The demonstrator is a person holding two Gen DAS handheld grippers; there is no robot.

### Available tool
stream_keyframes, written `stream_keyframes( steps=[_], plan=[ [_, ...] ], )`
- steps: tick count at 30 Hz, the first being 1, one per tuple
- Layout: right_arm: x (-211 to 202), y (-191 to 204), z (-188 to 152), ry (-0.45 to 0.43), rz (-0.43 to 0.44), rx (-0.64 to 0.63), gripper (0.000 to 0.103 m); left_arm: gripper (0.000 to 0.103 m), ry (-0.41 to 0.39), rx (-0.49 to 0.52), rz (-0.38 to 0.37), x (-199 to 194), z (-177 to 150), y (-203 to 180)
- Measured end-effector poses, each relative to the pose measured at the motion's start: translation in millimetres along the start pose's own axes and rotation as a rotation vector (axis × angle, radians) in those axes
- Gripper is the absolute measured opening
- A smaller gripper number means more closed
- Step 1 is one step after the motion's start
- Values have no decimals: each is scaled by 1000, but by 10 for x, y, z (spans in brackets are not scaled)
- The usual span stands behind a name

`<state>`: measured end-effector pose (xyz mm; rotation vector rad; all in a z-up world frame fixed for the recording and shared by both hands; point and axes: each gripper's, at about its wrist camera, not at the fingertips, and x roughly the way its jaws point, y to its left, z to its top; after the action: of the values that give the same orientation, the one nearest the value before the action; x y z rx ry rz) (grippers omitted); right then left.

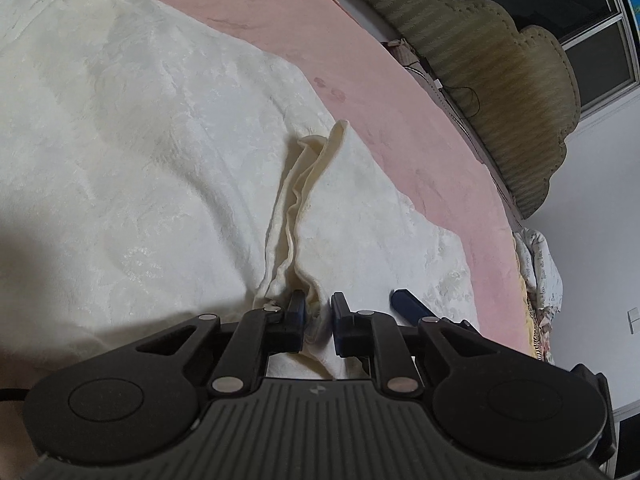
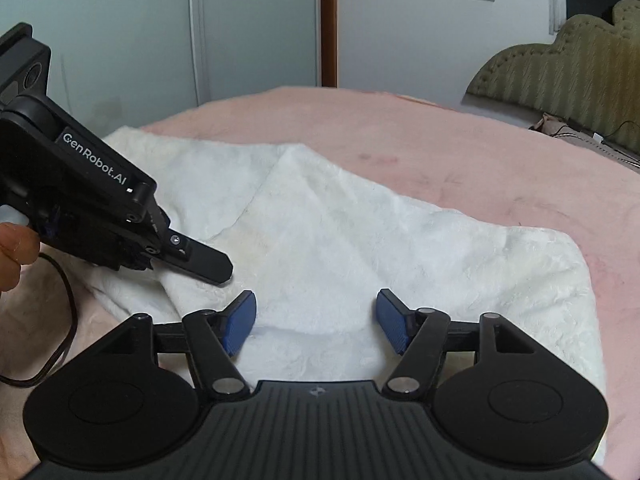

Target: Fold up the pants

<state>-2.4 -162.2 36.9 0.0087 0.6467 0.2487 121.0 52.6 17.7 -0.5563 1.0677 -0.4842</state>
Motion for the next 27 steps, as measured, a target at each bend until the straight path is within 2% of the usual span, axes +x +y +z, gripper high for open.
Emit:
stream_keyframes(
  steps=[1, 3, 6, 8, 11, 13, 15, 19, 20, 24, 25, 27],
  plan=[
    [-27, 9, 11, -2, -1, 4, 67, 25, 0, 1, -5, -27, 13, 0],
    [-37, 8, 40, -20, -7, 2, 67, 24, -31, 24, 3, -116, 28, -41],
    [1, 70, 53, -21, 11, -3, 67, 23, -143, 94, 78, -301, 63, -159],
    [59, 114, 49, -14, 4, -13, 67, 23, -183, 126, 84, -364, 147, -250],
    [109, 175, 39, -15, -25, -45, 67, 24, -169, 188, -5, -289, 314, -444],
    [100, 184, 30, -16, -26, -48, 67, 24, -127, 232, -17, -109, 410, -587],
    [105, 161, 1, -19, -20, -33, 67, 24, -85, 245, 15, 133, 495, -659],
    [104, 130, -26, -22, -9, -7, 67, 23, -21, 216, 162, 618, 638, -557],
    [107, 122, -26, -19, -5, -1, 67, 17, -26, 203, 178, 657, 644, -512],
    [101, 90, -18, -24, 0, 8, 68, 18, -85, 219, 180, 397, 579, -488],
    [85, 100, -23, -35, -8, 4, 68, 20, -108, 233, 190, 297, 545, -489],
    [15, 156, -30, -76, -20, -4, 68, 31, -148, 255, 215, 94, 492, -479]
  ],
)
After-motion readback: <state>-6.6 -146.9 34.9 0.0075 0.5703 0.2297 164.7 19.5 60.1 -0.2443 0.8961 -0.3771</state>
